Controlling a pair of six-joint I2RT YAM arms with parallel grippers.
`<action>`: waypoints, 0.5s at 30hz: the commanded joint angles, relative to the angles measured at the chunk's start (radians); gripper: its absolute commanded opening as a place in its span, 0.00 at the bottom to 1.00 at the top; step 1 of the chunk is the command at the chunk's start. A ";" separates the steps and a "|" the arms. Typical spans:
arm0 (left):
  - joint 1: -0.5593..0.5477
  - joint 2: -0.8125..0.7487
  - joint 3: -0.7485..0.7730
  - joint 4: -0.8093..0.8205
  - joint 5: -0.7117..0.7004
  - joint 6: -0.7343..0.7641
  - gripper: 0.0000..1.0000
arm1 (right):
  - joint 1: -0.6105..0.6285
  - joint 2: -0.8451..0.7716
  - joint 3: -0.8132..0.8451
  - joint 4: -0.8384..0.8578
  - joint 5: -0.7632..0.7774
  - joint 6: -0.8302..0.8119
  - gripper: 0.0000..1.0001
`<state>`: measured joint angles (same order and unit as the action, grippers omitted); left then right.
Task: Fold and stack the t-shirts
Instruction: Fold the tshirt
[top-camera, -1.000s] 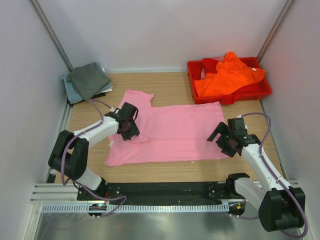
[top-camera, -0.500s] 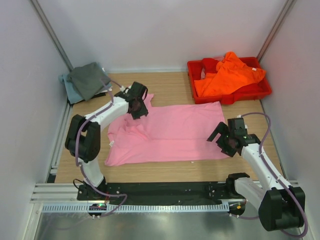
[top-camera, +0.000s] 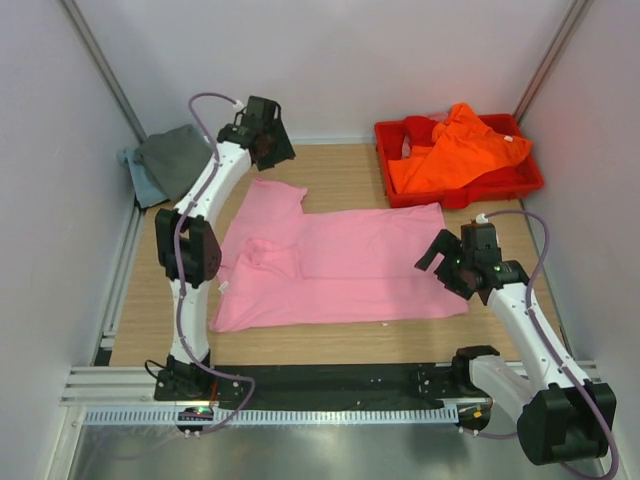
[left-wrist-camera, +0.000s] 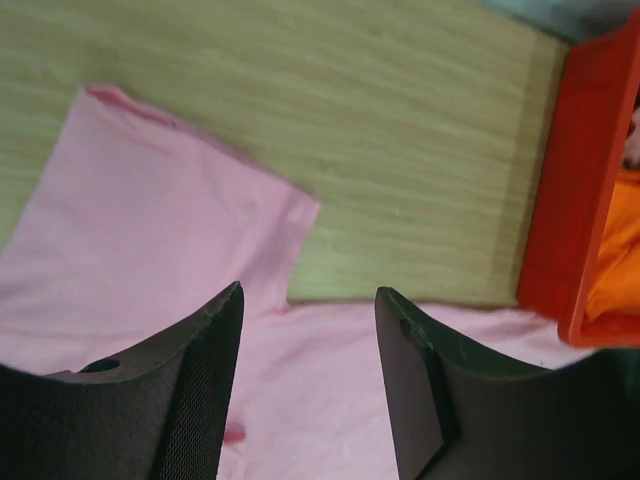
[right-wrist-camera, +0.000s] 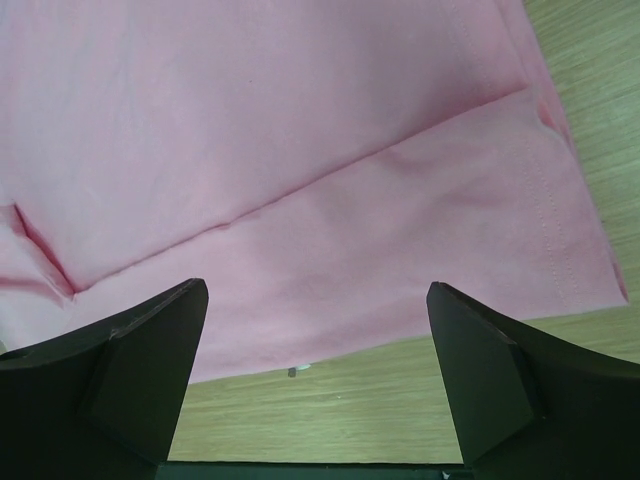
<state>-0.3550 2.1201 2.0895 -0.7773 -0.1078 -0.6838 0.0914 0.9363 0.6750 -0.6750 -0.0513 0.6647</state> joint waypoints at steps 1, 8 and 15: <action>0.108 0.128 0.127 -0.039 0.133 0.078 0.55 | 0.002 -0.016 0.038 0.012 -0.057 -0.030 0.98; 0.223 0.356 0.360 -0.062 0.282 0.112 0.55 | 0.002 -0.034 0.078 0.020 -0.170 -0.073 1.00; 0.261 0.442 0.363 -0.039 0.332 0.138 0.57 | 0.001 -0.004 0.077 0.032 -0.193 -0.085 1.00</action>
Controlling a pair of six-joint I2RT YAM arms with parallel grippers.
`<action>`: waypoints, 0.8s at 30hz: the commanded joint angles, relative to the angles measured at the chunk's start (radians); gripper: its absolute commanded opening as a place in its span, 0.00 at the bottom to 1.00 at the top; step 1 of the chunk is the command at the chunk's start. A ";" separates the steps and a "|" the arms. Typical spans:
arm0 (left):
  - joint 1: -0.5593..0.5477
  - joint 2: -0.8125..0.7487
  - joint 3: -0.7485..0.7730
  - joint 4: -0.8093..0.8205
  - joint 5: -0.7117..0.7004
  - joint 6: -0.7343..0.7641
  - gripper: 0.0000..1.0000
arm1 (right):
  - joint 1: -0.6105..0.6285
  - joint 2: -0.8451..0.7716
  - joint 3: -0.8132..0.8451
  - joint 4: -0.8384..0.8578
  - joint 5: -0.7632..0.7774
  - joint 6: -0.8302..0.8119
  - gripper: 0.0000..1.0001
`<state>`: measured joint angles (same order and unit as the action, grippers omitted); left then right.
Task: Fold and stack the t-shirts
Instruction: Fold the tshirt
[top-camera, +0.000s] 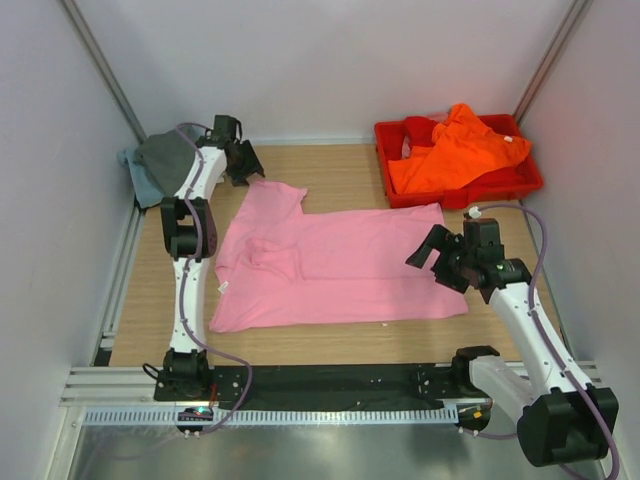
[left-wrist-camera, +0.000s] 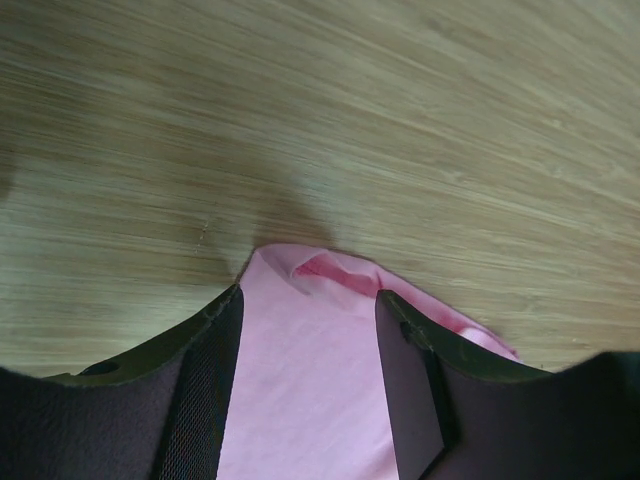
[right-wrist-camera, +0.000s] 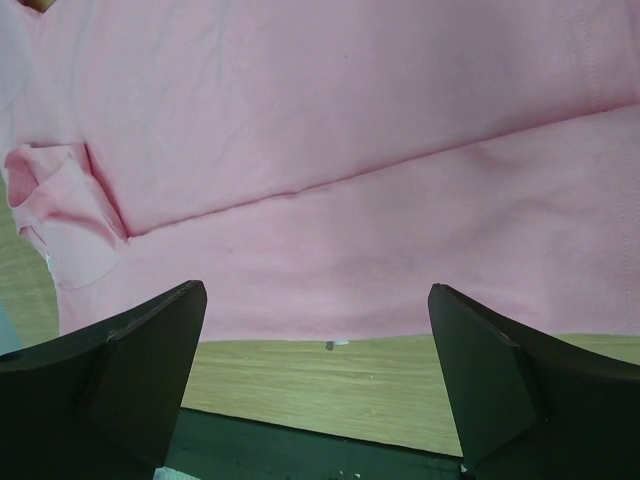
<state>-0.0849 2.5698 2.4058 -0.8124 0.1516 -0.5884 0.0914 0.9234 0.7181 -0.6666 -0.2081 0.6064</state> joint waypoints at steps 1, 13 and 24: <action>-0.009 -0.007 0.043 -0.002 0.065 0.045 0.57 | 0.001 0.014 0.029 0.027 -0.037 -0.028 1.00; -0.010 0.039 0.016 0.016 0.031 0.039 0.51 | 0.002 0.045 -0.008 0.044 -0.021 -0.042 1.00; -0.009 0.069 0.041 0.006 -0.029 0.038 0.59 | 0.001 0.061 -0.020 0.055 -0.024 -0.046 1.00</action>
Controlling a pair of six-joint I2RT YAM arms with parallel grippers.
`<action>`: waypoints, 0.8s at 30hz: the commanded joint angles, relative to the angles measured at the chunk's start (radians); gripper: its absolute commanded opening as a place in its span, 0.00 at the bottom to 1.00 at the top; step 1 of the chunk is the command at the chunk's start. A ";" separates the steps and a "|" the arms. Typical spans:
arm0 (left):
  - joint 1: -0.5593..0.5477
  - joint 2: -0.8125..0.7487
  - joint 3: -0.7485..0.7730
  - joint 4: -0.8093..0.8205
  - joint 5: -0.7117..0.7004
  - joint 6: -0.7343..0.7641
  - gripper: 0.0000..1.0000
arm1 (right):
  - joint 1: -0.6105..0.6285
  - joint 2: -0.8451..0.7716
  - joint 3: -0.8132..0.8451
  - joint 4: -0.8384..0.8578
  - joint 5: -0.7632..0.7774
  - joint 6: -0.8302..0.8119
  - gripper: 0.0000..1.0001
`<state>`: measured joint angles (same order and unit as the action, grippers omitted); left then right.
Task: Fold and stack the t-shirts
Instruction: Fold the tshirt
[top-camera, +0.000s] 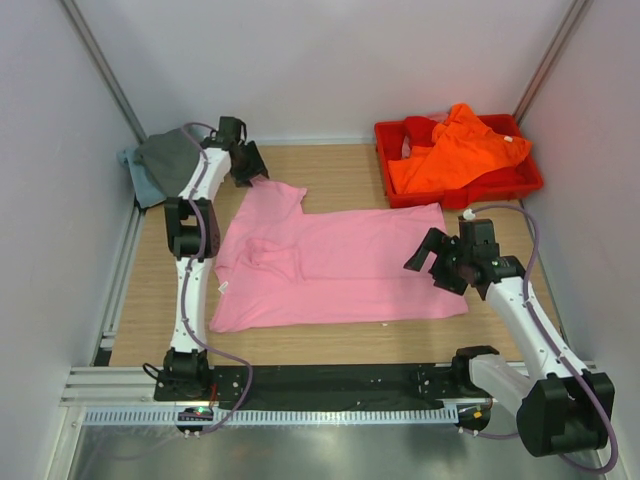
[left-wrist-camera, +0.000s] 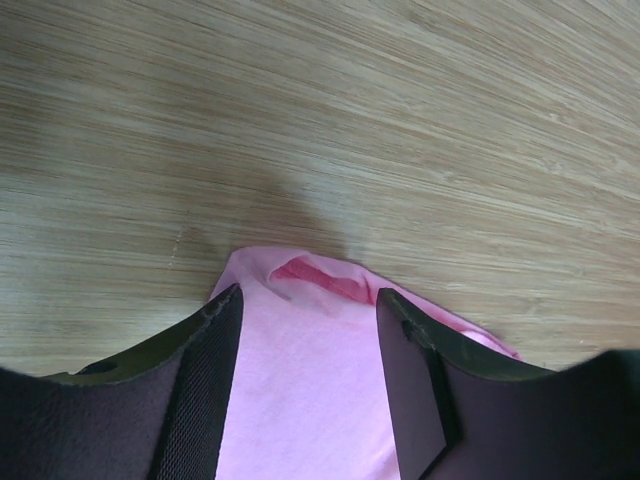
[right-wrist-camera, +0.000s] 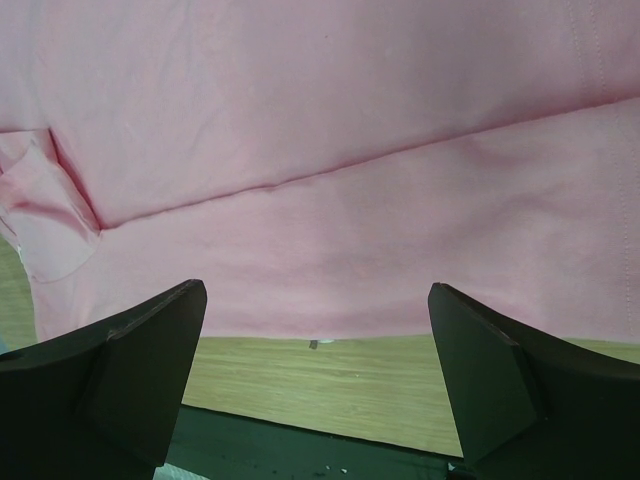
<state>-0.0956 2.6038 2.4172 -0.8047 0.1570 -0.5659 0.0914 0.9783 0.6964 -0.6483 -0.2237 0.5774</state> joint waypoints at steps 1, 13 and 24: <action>-0.001 0.039 0.033 -0.004 -0.039 0.015 0.57 | 0.002 0.008 0.002 0.038 -0.006 -0.016 1.00; -0.038 0.050 0.059 -0.014 -0.068 0.024 0.00 | 0.002 0.036 -0.008 0.062 -0.005 -0.017 1.00; -0.046 -0.232 -0.084 -0.149 -0.122 0.015 0.00 | -0.002 0.164 0.300 0.099 0.354 -0.001 0.96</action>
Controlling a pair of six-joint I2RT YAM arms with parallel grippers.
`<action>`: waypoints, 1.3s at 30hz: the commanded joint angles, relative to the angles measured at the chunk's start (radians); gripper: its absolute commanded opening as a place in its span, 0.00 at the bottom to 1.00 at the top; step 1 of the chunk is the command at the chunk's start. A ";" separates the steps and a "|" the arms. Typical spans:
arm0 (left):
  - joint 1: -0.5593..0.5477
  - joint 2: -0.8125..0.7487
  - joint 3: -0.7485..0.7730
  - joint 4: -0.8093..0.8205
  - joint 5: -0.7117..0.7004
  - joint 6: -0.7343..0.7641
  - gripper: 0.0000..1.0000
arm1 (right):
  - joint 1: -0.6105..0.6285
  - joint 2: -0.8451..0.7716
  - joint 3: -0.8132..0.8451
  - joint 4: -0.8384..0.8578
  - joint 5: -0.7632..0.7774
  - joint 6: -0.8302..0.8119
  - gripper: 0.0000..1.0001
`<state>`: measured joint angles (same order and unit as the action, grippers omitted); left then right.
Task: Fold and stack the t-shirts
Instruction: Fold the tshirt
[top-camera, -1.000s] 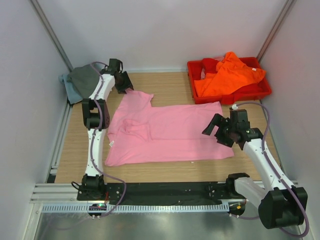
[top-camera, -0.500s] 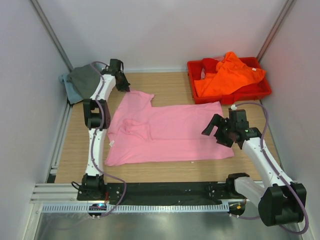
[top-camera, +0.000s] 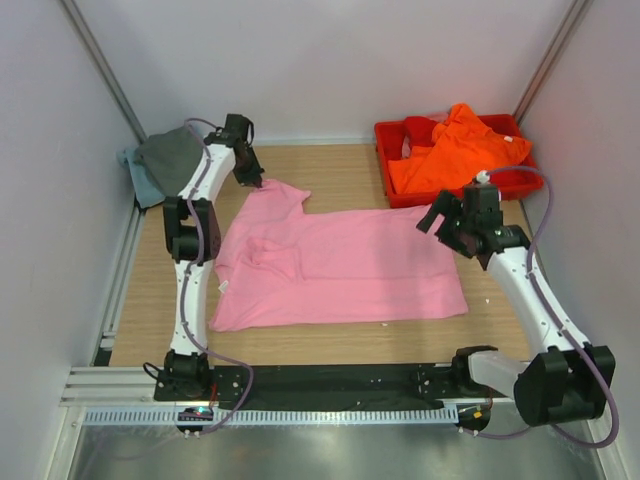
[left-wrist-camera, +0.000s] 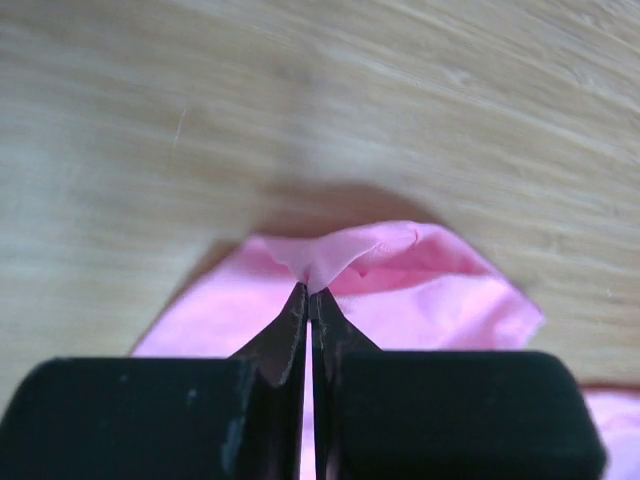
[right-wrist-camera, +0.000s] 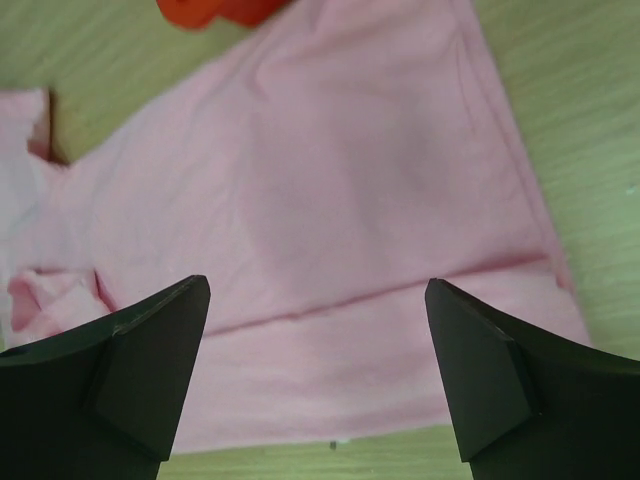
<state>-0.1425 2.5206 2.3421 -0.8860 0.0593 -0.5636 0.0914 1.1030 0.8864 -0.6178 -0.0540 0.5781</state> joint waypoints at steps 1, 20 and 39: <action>0.001 -0.176 -0.009 -0.086 -0.023 0.017 0.00 | -0.001 0.091 0.130 0.073 0.210 -0.009 0.95; -0.071 -0.509 -0.411 -0.173 0.007 0.143 0.00 | -0.076 0.725 0.267 0.532 0.269 -0.225 0.60; -0.065 -0.533 -0.441 -0.163 0.045 0.145 0.00 | -0.078 0.917 0.433 0.624 0.220 -0.322 0.52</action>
<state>-0.2150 2.0323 1.8996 -1.0630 0.0776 -0.4366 0.0162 1.9816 1.2427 -0.0772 0.1715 0.2642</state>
